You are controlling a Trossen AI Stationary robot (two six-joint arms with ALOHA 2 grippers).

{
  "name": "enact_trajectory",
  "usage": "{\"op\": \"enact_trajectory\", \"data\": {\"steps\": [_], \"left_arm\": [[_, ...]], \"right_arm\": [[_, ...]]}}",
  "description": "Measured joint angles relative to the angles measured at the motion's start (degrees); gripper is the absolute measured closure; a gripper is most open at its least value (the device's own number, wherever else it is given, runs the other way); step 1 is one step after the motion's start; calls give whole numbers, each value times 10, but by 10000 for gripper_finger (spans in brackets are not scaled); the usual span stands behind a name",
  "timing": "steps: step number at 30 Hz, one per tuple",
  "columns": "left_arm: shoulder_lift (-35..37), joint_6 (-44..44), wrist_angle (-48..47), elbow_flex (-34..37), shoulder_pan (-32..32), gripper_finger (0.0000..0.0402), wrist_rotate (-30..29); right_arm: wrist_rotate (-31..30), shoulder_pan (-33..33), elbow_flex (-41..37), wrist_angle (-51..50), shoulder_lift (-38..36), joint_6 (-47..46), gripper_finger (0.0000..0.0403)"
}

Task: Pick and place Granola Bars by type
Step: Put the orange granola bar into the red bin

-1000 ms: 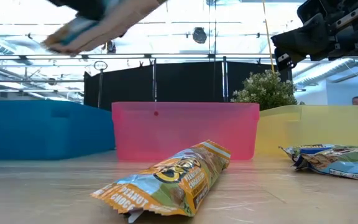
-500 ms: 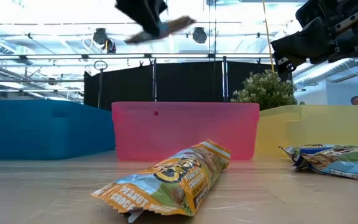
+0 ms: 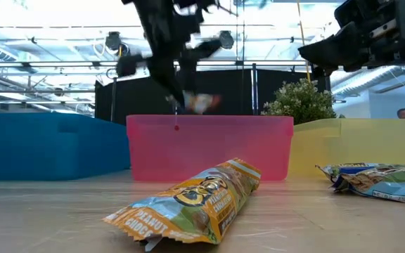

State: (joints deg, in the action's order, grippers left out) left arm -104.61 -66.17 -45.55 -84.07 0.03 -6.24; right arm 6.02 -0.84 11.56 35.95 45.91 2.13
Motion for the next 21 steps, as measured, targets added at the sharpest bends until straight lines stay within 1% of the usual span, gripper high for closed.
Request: {"op": "enact_trajectory", "data": {"steps": [5, 7, 10, 13, 17, 21], "left_arm": [[-46, -116, 20, 0, -1, 322, -59], [-54, -149, 31, 0, -3, 322, -69], [-63, -191, 33, 0, -5, 322, -69], [-67, -205, 33, 0, -4, 322, -64], [-70, -206, 30, 0, -4, 322, -34], [-70, -202, 14, 0, -5, 322, -26]], "right_arm": [[0, 0, 0, 7, 0, -21, 403], [0, 0, 0, 7, 0, -25, 403], [-1, 0, 0, 8, 0, -25, 403], [-1, 0, 0, 8, 0, -25, 403], [-2, 0, 0, 8, 0, -17, 403], [-2, 0, 0, 8, 0, -15, 403]]}}
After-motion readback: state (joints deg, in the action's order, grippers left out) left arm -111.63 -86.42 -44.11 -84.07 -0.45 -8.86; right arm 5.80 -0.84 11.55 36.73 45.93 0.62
